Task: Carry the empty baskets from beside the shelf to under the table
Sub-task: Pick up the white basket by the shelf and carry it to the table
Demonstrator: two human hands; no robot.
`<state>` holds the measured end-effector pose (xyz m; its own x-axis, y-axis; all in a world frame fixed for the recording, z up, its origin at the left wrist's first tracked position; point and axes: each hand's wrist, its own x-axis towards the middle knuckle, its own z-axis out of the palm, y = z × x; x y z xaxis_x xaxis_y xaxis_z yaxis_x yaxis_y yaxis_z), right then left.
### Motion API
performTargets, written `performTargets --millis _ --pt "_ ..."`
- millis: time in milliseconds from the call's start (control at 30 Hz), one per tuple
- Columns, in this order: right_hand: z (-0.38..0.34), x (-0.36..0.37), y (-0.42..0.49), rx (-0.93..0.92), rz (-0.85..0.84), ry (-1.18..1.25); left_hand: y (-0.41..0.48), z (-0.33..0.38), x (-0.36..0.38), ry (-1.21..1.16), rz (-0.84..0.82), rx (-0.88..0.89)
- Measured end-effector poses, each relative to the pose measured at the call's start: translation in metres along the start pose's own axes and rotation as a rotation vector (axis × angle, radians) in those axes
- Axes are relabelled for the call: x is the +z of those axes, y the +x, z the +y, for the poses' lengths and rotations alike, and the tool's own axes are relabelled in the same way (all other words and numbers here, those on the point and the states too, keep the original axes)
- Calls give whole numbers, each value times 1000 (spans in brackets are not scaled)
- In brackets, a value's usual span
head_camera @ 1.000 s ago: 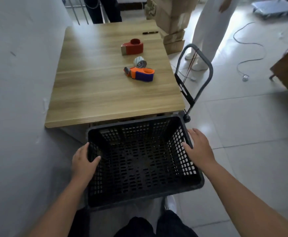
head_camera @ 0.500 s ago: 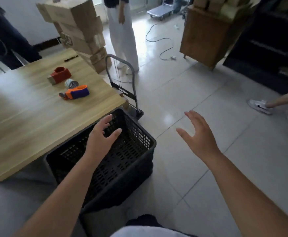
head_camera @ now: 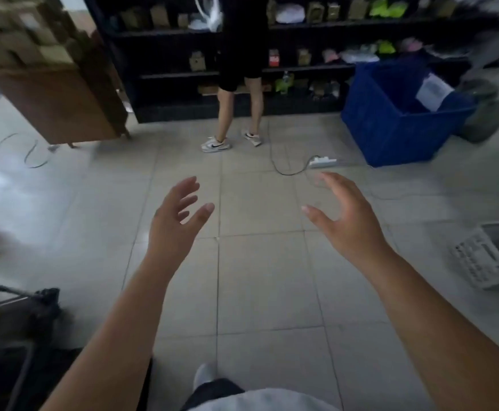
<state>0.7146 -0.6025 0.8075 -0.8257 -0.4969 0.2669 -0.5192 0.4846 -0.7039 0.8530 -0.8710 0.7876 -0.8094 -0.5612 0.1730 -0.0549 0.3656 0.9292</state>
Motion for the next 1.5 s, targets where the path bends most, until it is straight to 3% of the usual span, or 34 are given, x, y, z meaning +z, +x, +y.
performTargets --millis 300,700,967,1233,1500 --pt "151 -162 -72 448 407 -89 80 65 272 -77 -577 189" --pt "264 -289 -136 923 856 -322 126 148 571 -182 -1089 295" --pt "396 -407 -165 1026 895 -322 101 186 767 -168 -1056 219" --pt "542 -581 -161 1008 755 -300 71 215 939 -173 -940 13" --pt "711 -706 -98 994 584 -300 75 208 1111 -158 -847 -203"
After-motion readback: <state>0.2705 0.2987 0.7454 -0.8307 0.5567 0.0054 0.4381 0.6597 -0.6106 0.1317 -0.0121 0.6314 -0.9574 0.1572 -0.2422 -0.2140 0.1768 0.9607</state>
